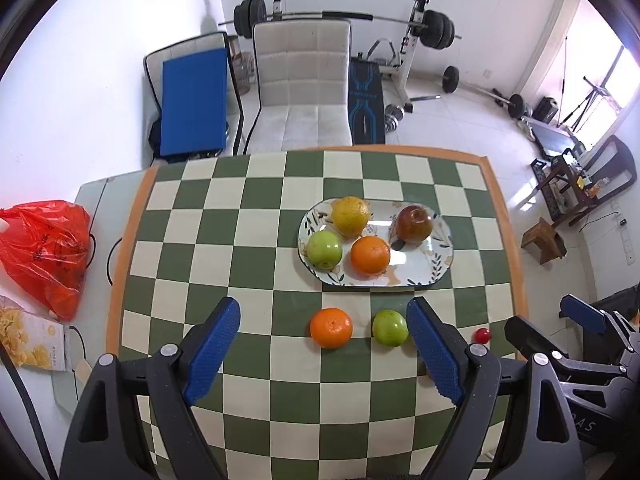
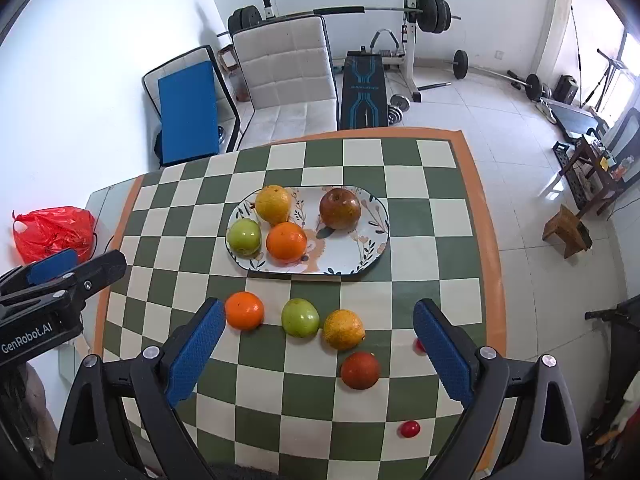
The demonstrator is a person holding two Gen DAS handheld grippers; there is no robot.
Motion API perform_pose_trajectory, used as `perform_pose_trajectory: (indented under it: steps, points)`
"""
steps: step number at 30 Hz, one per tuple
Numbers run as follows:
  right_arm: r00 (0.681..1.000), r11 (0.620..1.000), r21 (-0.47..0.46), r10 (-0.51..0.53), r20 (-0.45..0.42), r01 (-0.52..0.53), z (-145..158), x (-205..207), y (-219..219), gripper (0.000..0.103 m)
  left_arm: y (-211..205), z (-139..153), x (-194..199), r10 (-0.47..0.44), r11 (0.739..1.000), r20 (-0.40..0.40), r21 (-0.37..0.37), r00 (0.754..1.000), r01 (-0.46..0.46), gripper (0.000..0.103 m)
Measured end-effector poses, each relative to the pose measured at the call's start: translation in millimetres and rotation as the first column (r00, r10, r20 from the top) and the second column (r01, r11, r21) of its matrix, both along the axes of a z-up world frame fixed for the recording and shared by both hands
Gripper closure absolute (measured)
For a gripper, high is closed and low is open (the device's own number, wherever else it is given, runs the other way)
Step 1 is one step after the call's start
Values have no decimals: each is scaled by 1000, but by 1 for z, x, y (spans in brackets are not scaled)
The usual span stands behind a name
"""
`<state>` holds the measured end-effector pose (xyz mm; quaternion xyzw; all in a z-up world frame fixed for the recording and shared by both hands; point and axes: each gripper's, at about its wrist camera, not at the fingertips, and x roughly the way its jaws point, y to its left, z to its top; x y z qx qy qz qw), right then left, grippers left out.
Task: Organize fruits
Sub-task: 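Open both tools and raise them away from the plate, then grasp a yellow citrus with the right tool while the left tool grasps an orange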
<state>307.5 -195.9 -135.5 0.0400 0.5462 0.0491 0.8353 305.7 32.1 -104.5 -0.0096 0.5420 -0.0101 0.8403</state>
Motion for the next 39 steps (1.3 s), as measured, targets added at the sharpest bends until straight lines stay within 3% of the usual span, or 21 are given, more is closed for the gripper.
perform_pose_trajectory:
  steps: [7,17,20,23,28,32,39]
  points:
    - [1000,1000,14,-8,24,8,14,-17,-3,6,-2,15,-15,-8,1000,30,-4,1000,8,18]
    - [999,998,59,-33,29,31,10,-16,-11,6,-6,4,-19,-4,1000,16,7,1000,4,18]
    - [999,996,71,-48,-12,49,-11,-8,-19,6,-6,-14,-11,2,999,-15,47,1000,-2,0]
    - [993,994,91,-57,-102,66,-53,6,-27,6,-2,-39,-3,22,997,-55,77,998,-17,0]
    - [965,984,141,-68,-251,106,-138,29,-38,7,6,-94,16,63,996,-188,80,980,-48,0]
    - [920,973,165,-87,-383,160,-205,46,-43,19,12,-151,34,93,996,-346,32,934,-87,0]
    - [886,974,158,-72,-458,161,-251,58,-37,26,14,-223,61,112,986,-514,-51,850,-161,0]
